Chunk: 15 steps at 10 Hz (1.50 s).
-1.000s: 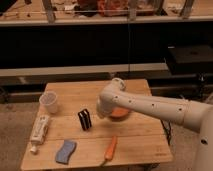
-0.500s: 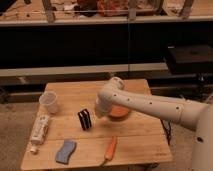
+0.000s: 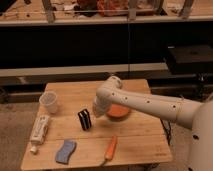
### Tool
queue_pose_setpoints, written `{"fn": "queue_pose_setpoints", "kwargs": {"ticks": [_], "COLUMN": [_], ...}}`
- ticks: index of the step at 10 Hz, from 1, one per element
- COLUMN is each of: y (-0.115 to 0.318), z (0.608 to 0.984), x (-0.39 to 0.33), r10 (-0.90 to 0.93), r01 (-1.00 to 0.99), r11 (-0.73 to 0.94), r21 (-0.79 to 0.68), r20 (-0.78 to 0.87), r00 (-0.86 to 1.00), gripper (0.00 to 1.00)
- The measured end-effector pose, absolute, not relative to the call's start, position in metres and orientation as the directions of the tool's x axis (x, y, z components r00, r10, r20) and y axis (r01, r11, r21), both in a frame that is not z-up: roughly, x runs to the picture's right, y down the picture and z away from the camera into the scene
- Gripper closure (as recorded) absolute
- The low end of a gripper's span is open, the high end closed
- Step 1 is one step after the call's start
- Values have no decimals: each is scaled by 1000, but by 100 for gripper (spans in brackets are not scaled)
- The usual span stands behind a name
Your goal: Knock the eraser over
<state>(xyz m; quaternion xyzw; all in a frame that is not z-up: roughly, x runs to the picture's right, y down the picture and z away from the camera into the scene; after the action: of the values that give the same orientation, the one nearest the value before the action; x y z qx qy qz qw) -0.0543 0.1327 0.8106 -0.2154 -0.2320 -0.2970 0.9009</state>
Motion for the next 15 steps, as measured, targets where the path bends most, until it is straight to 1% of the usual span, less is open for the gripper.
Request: {"fn": "queue_pose_setpoints", "kwargs": {"ticks": [15], "y": [119], "z": [809], "x": [-79], "r10": [-471], "r01": [693], "r11": [696], "r21": [-185], "r20": [611], "r00": [636], "gripper": [99]}}
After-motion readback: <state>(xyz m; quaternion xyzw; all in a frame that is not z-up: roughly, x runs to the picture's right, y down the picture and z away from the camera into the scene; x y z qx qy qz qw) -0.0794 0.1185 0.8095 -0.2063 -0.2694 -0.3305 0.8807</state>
